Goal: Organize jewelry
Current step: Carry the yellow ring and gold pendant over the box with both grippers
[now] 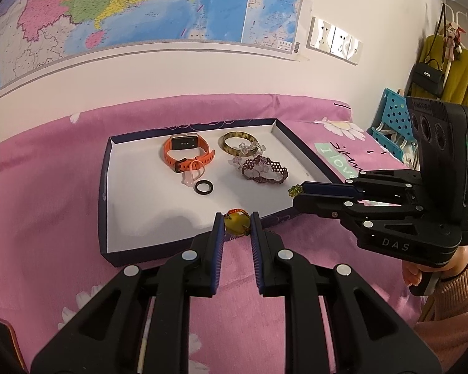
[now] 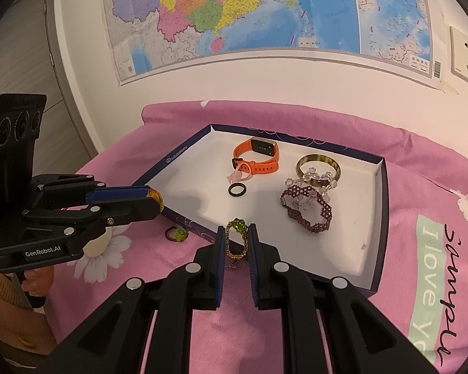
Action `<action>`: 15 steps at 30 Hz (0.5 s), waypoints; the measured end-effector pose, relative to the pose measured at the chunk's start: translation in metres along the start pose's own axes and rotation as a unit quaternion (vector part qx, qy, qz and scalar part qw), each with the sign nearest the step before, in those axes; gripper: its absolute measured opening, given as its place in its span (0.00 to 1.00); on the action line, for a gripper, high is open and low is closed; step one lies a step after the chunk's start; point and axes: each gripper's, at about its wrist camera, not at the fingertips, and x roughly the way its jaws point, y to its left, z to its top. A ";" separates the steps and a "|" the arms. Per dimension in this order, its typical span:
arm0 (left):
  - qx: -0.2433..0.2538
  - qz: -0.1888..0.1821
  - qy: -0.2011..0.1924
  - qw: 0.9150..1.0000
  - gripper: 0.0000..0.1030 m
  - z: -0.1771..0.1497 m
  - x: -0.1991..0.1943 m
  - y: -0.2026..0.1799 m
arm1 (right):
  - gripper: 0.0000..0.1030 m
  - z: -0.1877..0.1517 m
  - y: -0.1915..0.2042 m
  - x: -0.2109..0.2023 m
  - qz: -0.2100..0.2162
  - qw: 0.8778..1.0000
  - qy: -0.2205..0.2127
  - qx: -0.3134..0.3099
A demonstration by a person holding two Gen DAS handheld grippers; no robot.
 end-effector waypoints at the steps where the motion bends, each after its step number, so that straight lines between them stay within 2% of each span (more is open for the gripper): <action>1: 0.000 0.000 0.000 1.000 0.17 0.001 0.000 0.000 | 0.12 0.000 0.000 0.000 0.000 1.000 0.000 0.000; 15: -0.001 0.006 0.001 1.000 0.17 0.010 0.009 0.004 | 0.12 0.005 -0.006 0.009 0.000 1.000 0.003 0.003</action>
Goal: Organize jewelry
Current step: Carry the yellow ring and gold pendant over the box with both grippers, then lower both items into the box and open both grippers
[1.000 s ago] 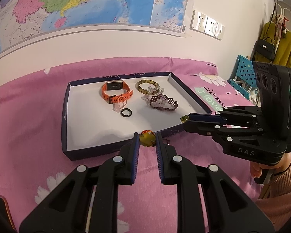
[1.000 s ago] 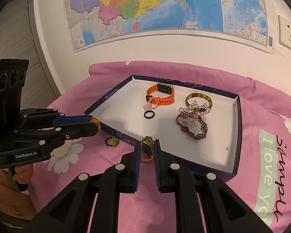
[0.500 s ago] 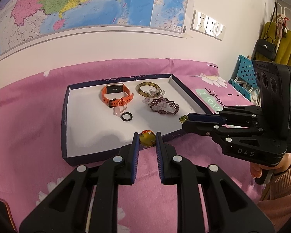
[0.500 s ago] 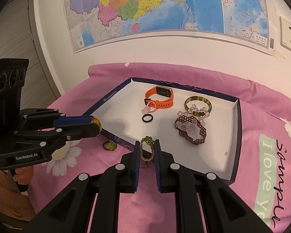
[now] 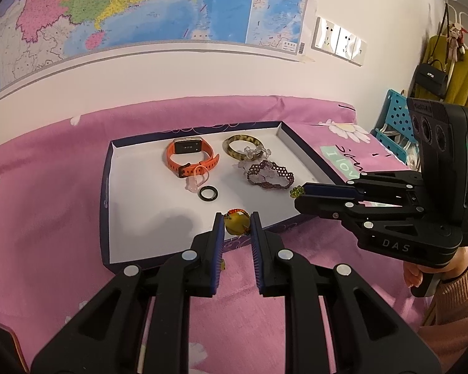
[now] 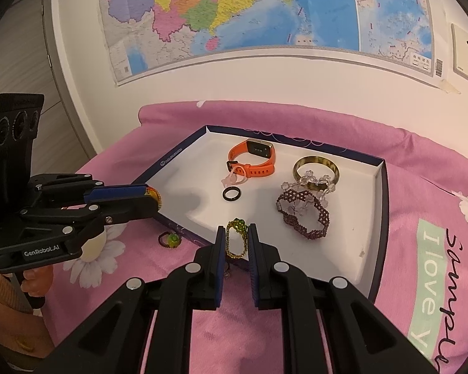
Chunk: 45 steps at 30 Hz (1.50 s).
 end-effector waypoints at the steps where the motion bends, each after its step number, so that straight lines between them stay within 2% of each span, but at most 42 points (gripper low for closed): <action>1: 0.000 0.000 0.000 1.000 0.17 0.000 0.000 0.000 | 0.12 0.001 0.000 0.001 -0.001 1.000 0.000 0.000; 45: -0.013 0.014 0.012 1.000 0.17 0.014 0.026 0.005 | 0.12 0.015 -0.013 0.026 -0.021 1.000 0.019 -0.006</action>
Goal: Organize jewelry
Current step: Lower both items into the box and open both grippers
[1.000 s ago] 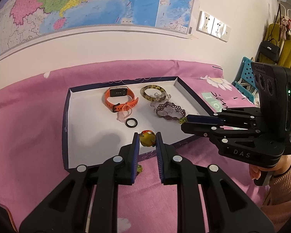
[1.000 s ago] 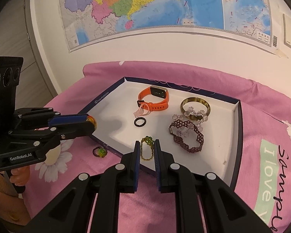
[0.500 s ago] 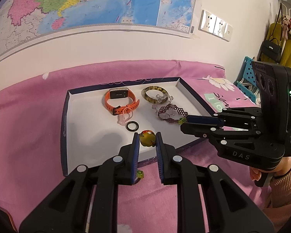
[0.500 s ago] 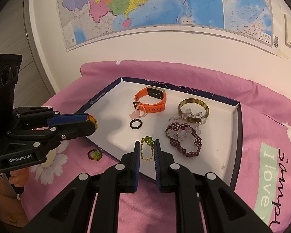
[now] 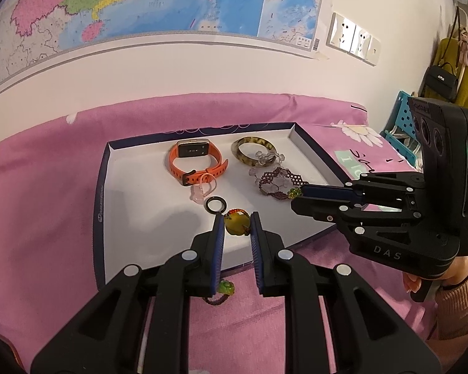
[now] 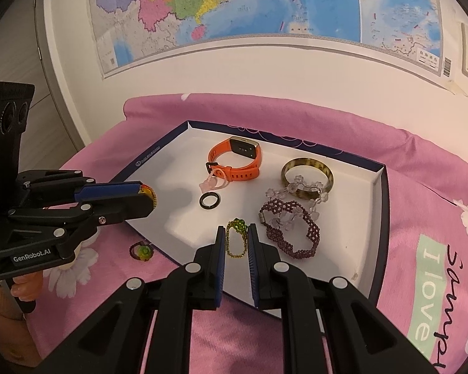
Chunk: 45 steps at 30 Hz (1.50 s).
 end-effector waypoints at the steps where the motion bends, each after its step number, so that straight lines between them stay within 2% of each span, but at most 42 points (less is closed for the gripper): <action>1: 0.000 0.001 0.001 1.000 0.17 0.000 0.001 0.000 | 0.12 0.000 0.000 0.000 0.000 1.000 0.000 0.000; 45: -0.023 0.018 0.030 0.999 0.17 0.005 0.039 0.010 | 0.12 0.004 -0.014 0.027 -0.012 0.999 0.030 0.009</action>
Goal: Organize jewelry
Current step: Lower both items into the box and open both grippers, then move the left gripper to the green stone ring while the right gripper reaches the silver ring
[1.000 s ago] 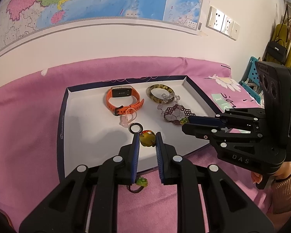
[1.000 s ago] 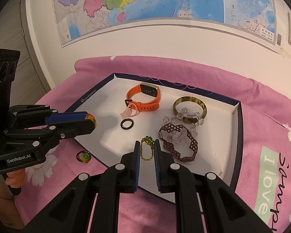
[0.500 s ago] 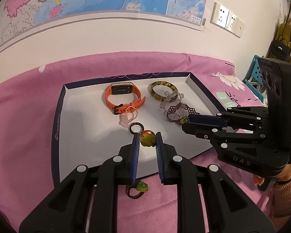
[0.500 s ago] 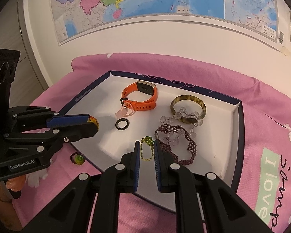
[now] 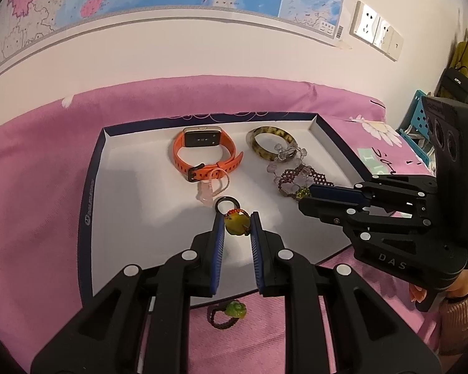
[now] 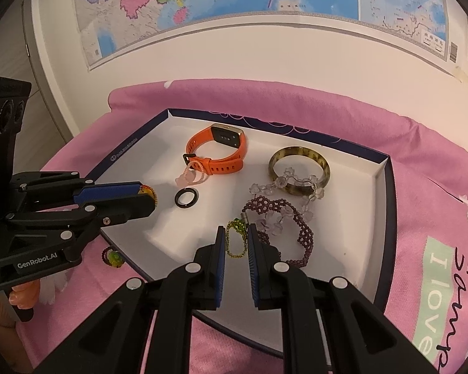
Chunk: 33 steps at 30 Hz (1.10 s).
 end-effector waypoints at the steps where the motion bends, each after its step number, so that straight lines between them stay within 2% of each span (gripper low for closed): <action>1: -0.001 0.000 0.000 1.000 0.17 0.000 0.001 0.000 | 0.12 0.000 0.000 0.001 0.000 1.000 0.000 0.001; 19: -0.010 0.020 0.019 1.000 0.18 -0.003 0.027 0.002 | 0.15 0.005 -0.004 0.018 -0.012 1.000 0.008 0.008; 23: -0.011 0.019 0.011 1.000 0.29 -0.004 0.024 0.003 | 0.16 0.004 -0.005 0.013 -0.014 1.000 -0.001 0.010; 25: -0.013 0.017 0.003 1.000 0.33 -0.005 0.018 0.004 | 0.21 0.004 -0.006 0.008 -0.014 1.000 -0.009 0.013; 27: -0.018 0.021 -0.010 1.000 0.38 -0.005 0.007 0.008 | 0.22 0.003 -0.007 0.001 -0.013 1.000 -0.016 0.018; 33: -0.017 0.012 -0.052 0.998 0.42 -0.017 -0.036 0.020 | 0.24 -0.007 -0.005 -0.032 0.015 0.999 -0.040 0.019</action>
